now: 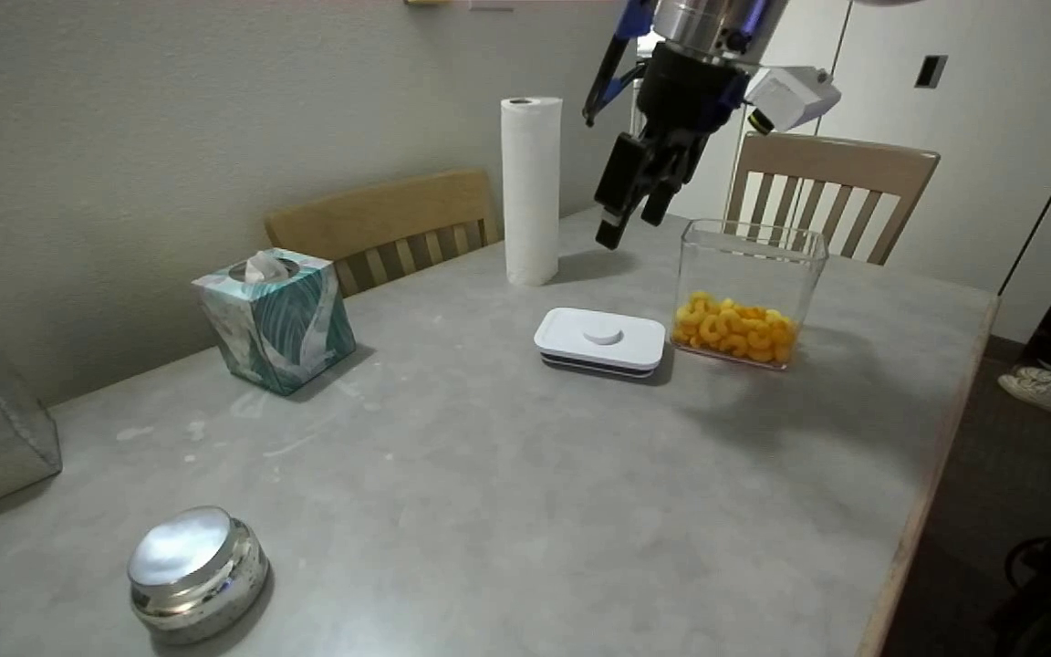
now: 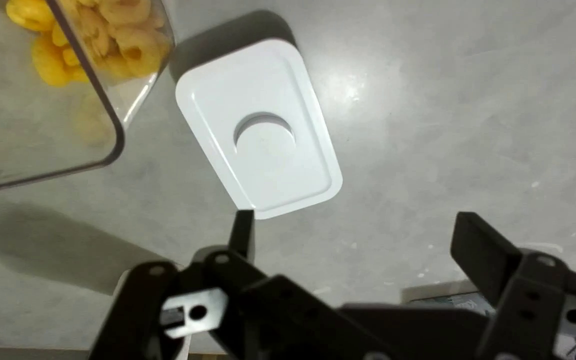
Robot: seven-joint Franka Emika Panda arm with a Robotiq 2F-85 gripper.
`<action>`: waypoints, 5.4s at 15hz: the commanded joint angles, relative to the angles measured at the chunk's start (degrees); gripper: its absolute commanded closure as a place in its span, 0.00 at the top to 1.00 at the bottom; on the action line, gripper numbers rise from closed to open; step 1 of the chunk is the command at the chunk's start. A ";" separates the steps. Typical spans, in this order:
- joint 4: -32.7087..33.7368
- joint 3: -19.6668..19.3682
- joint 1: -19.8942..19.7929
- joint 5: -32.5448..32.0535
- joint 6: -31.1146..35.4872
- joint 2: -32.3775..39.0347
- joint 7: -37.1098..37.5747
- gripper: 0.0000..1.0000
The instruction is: Place the lid on the container and push the button
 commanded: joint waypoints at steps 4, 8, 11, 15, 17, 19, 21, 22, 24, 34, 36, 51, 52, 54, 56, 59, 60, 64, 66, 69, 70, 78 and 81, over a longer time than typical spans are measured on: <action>7.55 1.67 -2.82 0.83 2.72 9.04 -3.75 1.00; 10.72 2.44 -3.74 0.27 1.63 14.09 -4.24 1.00; 12.35 4.81 -5.90 1.21 1.35 17.42 -7.63 1.00; 11.81 4.88 -5.41 -0.51 1.36 16.81 -6.47 1.00; 12.42 5.15 -5.48 -0.47 1.10 16.74 -6.86 1.00; 13.11 4.47 -4.93 -1.03 0.96 17.52 -5.93 1.00; 13.61 4.63 -5.31 -1.00 1.01 18.93 -6.11 1.00; 13.79 4.46 -5.30 -1.20 1.05 19.62 -6.09 1.00; 14.26 4.11 -5.31 -1.55 1.10 20.98 -6.06 1.00; 22.34 5.12 -7.67 -5.11 1.58 28.11 -12.60 1.00; 23.92 5.39 -8.14 -6.31 0.69 28.80 -13.92 1.00; 23.27 5.86 -9.93 -7.89 -7.16 27.42 -18.84 1.00; 23.26 5.65 -9.86 -8.16 -7.55 27.46 -18.98 1.00; 23.41 5.53 -9.81 -8.51 -8.23 27.58 -19.28 1.00; 23.60 5.67 -9.75 -8.47 -8.88 27.77 -19.48 1.00; 23.59 5.97 -9.77 -8.01 -9.10 27.95 -19.66 0.92; 23.64 6.14 -9.73 -7.84 -8.97 28.07 -19.57 0.74; 23.67 6.23 -9.51 -7.78 -8.88 27.90 -19.26 0.47; 23.68 6.28 -9.38 -7.78 -8.89 27.79 -19.10 0.33; 23.61 5.88 -9.09 -7.97 -8.82 27.62 -18.54 0.29; 23.40 5.42 -8.84 -8.17 -8.73 27.25 -17.86 0.29; 20.77 4.27 -7.90 -6.51 -11.19 19.08 -10.94 0.29; 20.36 5.61 -8.88 -3.48 -13.88 15.27 -12.17 0.29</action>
